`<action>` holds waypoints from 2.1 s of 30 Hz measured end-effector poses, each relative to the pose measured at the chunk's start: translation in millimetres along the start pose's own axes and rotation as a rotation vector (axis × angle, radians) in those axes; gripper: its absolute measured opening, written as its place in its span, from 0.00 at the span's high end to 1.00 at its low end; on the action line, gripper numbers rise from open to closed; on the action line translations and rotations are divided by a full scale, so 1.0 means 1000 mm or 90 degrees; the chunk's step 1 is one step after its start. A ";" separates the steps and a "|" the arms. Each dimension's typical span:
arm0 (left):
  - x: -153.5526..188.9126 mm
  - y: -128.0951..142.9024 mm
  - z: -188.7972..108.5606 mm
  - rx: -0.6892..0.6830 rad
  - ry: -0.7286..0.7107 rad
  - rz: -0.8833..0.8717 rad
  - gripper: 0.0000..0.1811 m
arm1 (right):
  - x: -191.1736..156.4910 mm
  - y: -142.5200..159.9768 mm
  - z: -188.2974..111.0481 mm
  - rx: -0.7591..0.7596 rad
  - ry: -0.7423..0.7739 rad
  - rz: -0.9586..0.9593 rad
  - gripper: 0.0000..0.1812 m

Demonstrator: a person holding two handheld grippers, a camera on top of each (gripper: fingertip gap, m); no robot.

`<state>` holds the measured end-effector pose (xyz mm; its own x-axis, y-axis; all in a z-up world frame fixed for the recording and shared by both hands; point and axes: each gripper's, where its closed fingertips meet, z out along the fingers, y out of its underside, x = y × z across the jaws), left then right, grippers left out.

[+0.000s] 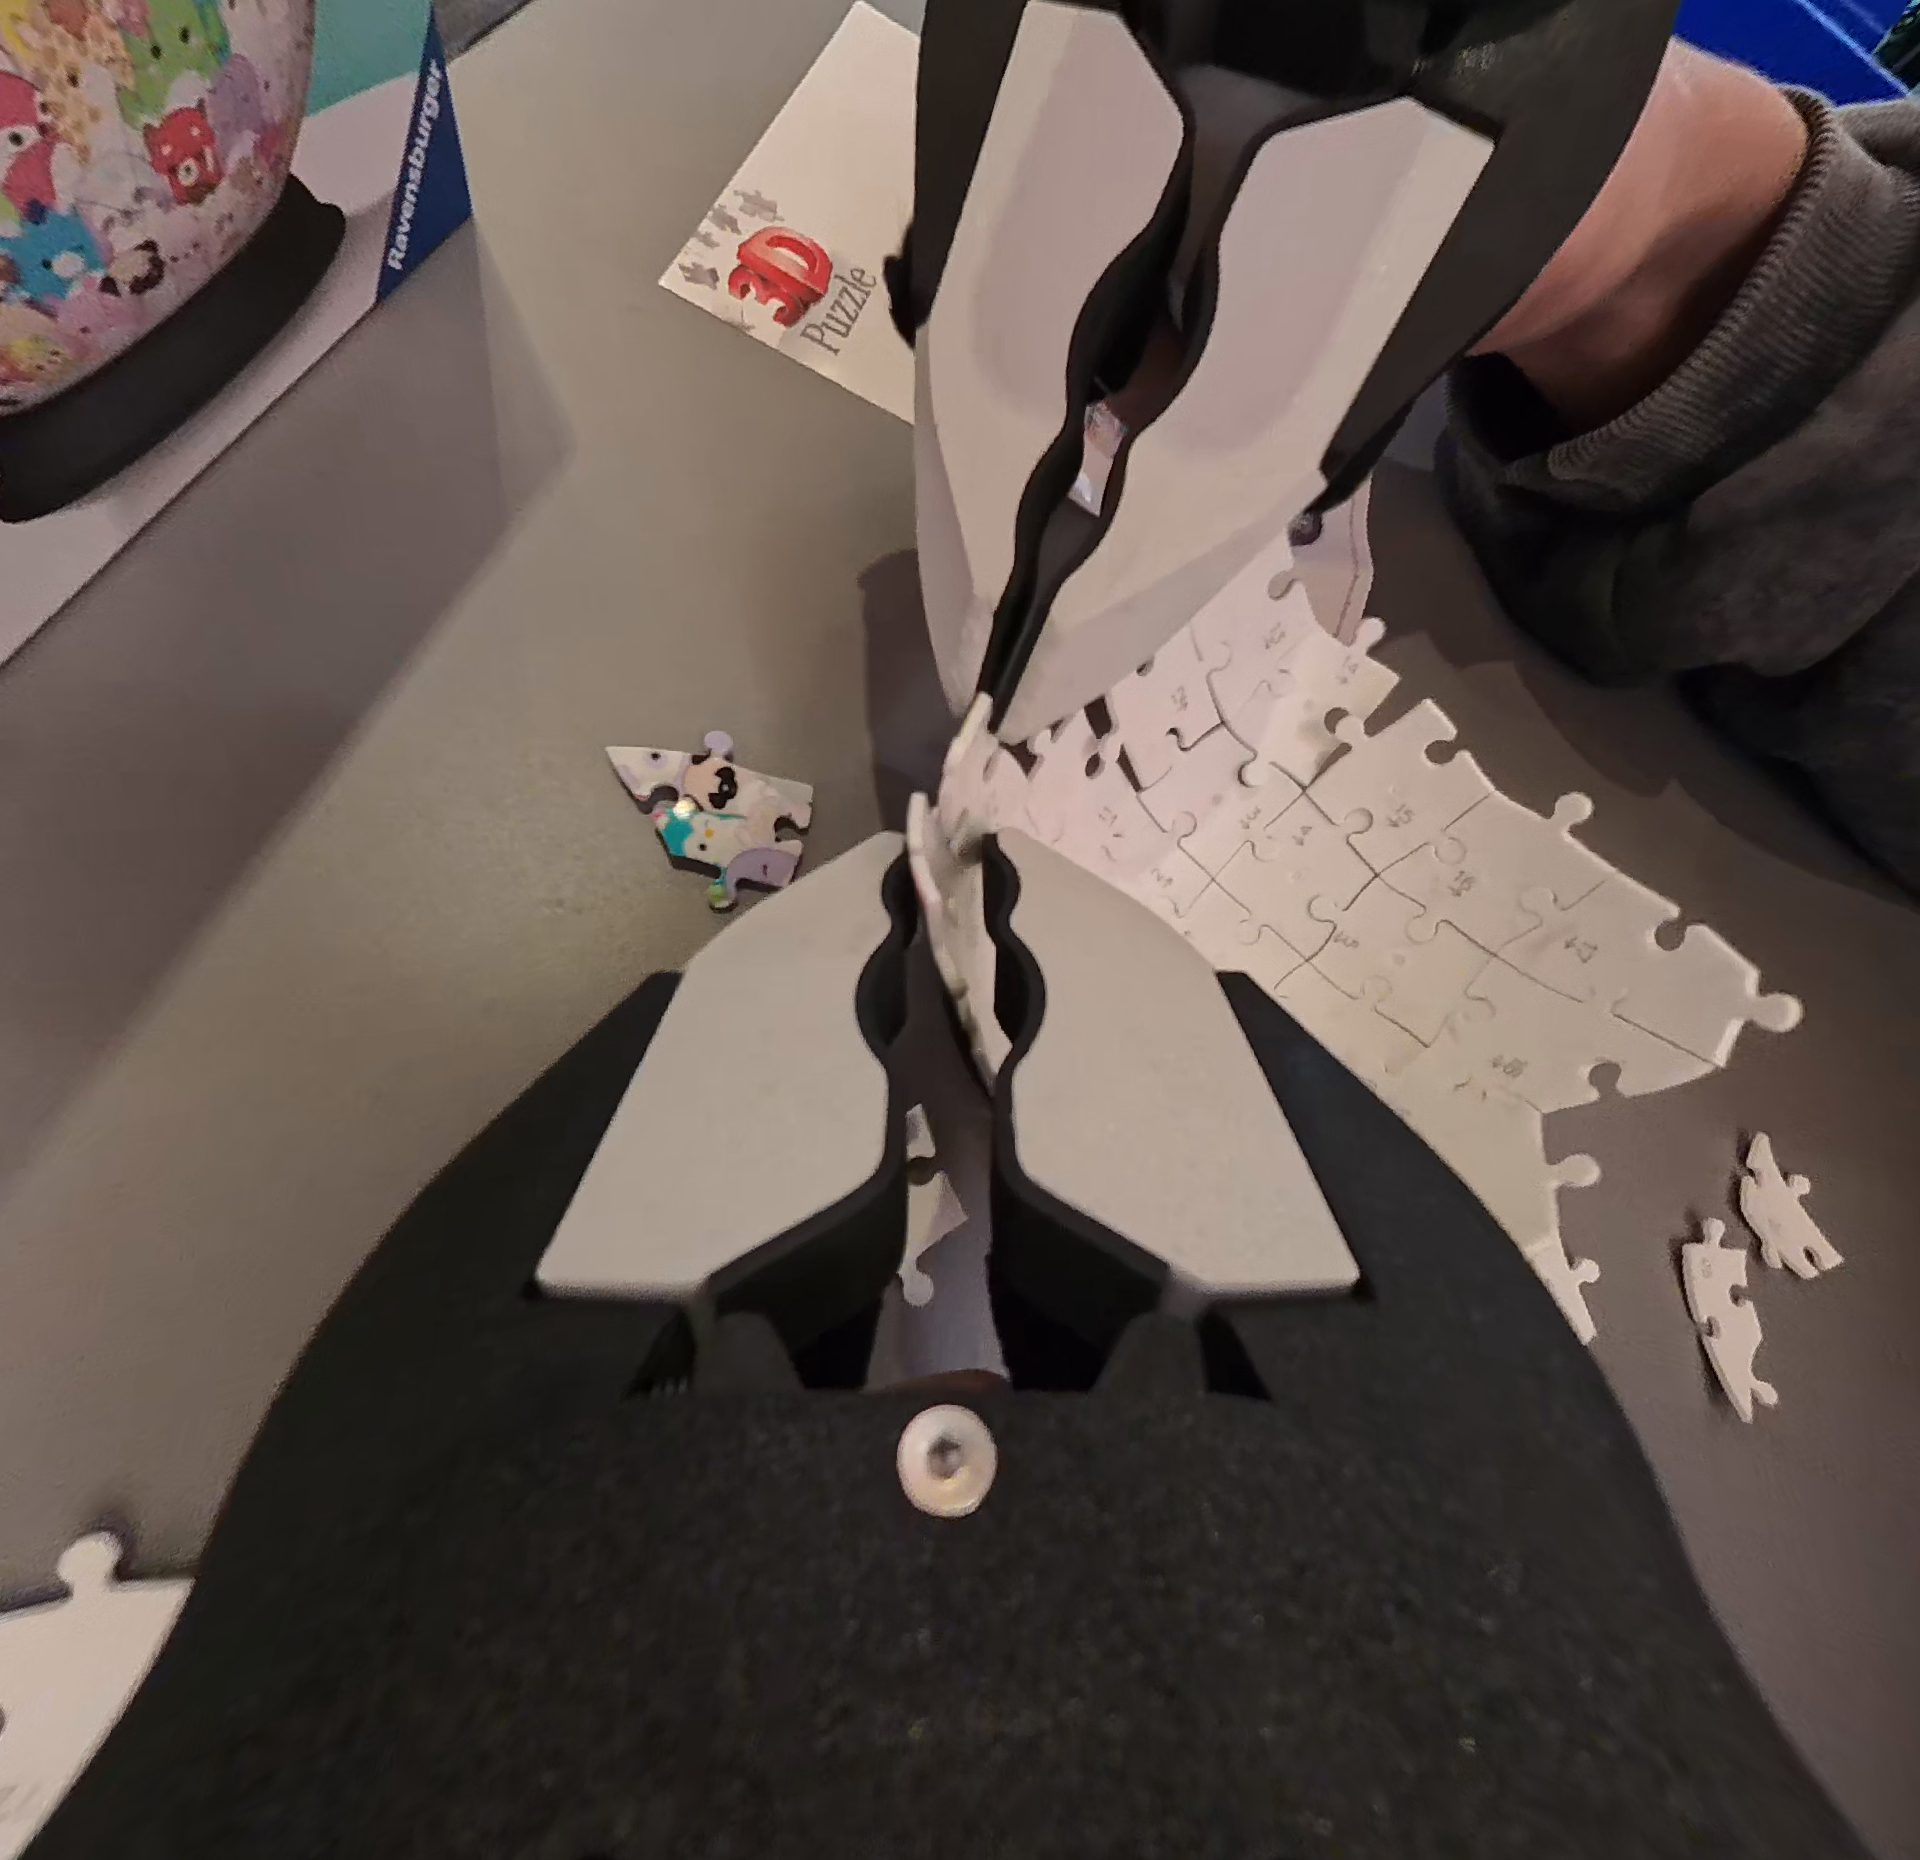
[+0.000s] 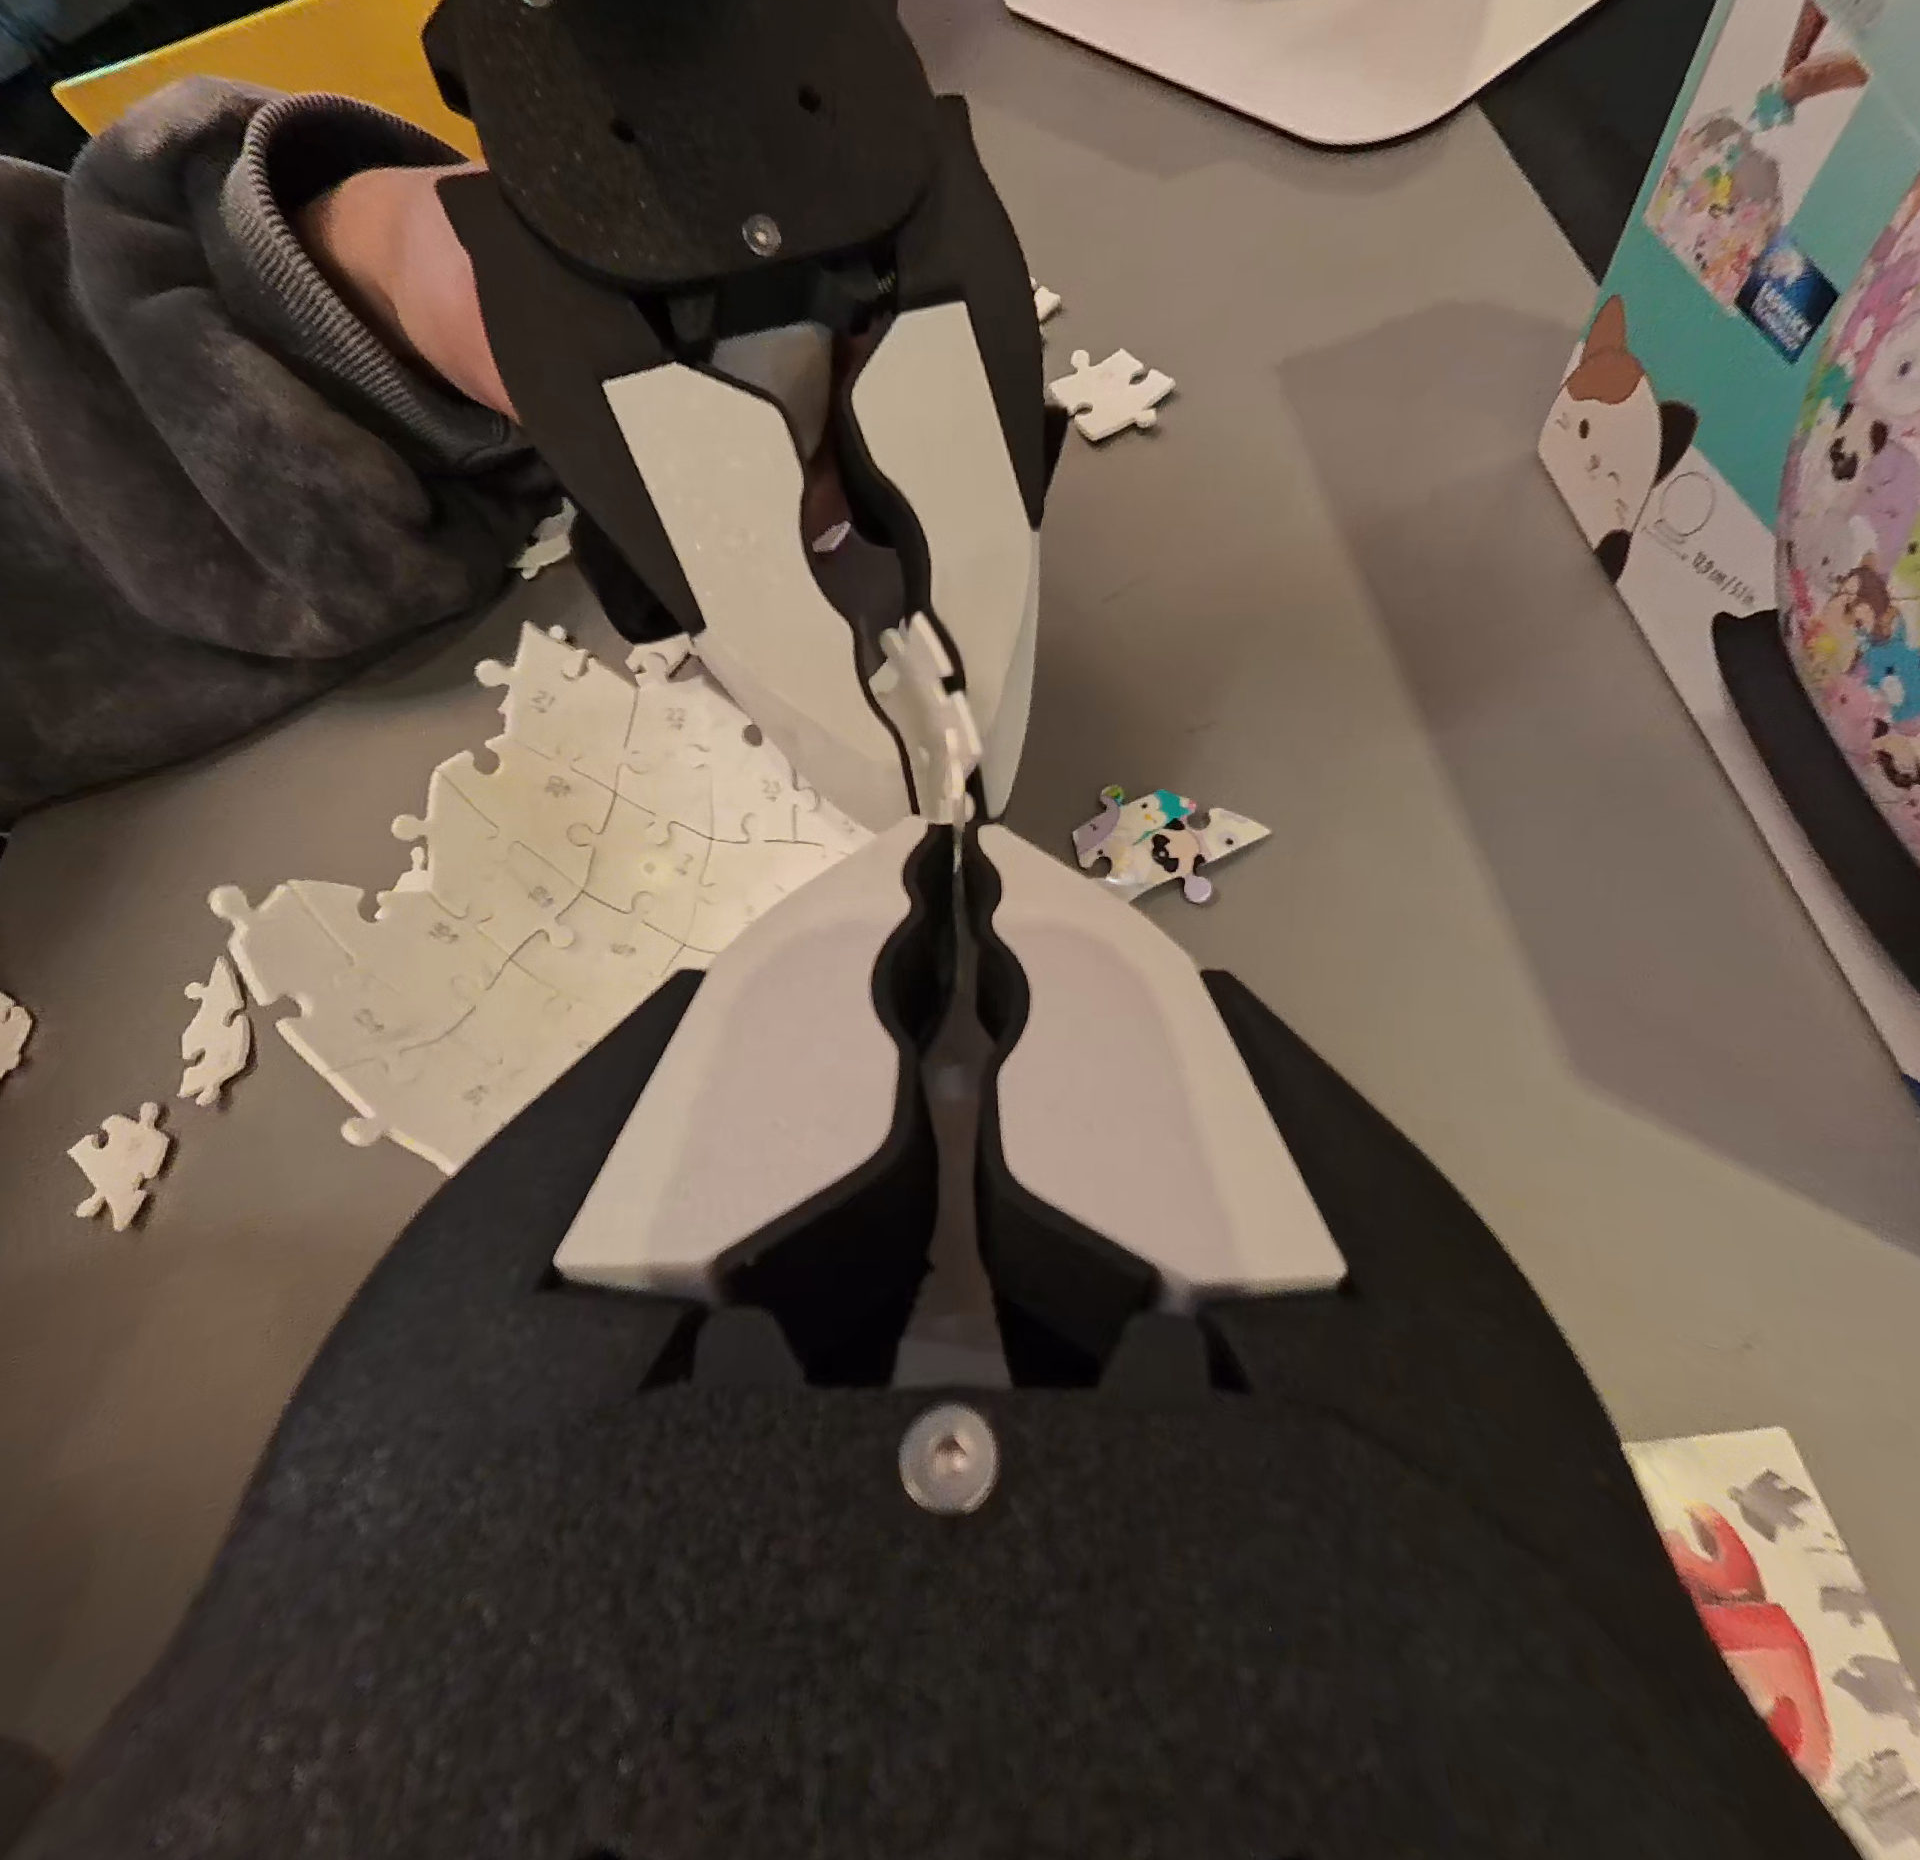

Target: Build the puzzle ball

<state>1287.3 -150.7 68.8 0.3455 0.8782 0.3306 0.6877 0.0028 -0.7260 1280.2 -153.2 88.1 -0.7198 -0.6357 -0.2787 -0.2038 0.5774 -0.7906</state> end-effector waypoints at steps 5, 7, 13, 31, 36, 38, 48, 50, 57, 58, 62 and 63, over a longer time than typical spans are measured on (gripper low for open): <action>0.000 0.000 0.001 -0.004 -0.006 0.010 0.94 | 0.000 0.002 0.001 0.002 -0.012 0.027 0.99; 0.001 0.000 0.001 -0.004 -0.007 0.015 0.95 | 0.001 0.001 0.000 0.003 -0.013 0.026 0.99; 0.003 0.000 0.000 -0.007 -0.003 0.015 0.96 | 0.001 0.001 0.000 0.005 -0.014 0.027 1.00; 0.003 0.002 -0.001 -0.023 0.012 -0.026 0.98 | 0.000 0.001 0.003 0.006 0.007 -0.030 0.99; 0.002 0.001 0.000 -0.026 -0.011 -0.009 0.97 | 0.001 0.001 0.002 0.007 0.013 -0.038 0.99; 0.002 0.003 0.001 -0.033 -0.010 -0.003 0.96 | 0.001 0.001 0.002 0.009 0.013 -0.042 0.99; 0.006 0.012 0.008 -0.067 0.007 -0.013 0.95 | 0.000 0.001 0.003 0.011 0.018 -0.065 0.99; 0.006 0.012 0.007 -0.065 0.014 -0.018 0.96 | -0.001 0.001 0.003 0.012 0.015 -0.063 0.99; 0.010 0.011 0.003 -0.054 0.040 -0.031 0.92 | -0.001 -0.001 0.003 0.040 -0.004 -0.052 0.99; 0.010 0.011 0.003 -0.053 0.042 -0.032 0.92 | -0.001 -0.001 0.003 0.048 -0.010 -0.050 0.99; 0.010 0.010 0.002 -0.043 0.064 -0.054 0.93 | 0.000 0.001 0.004 0.073 -0.034 -0.031 0.99; 0.010 0.009 0.002 -0.040 0.065 -0.057 0.93 | 0.000 0.000 0.004 0.076 -0.039 -0.028 0.99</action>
<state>1295.6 -140.8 63.7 0.3414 0.8225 0.4549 0.7567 0.0465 -0.6521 1282.8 -155.0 86.2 -0.6689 -0.6914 -0.2729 -0.1507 0.4857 -0.8611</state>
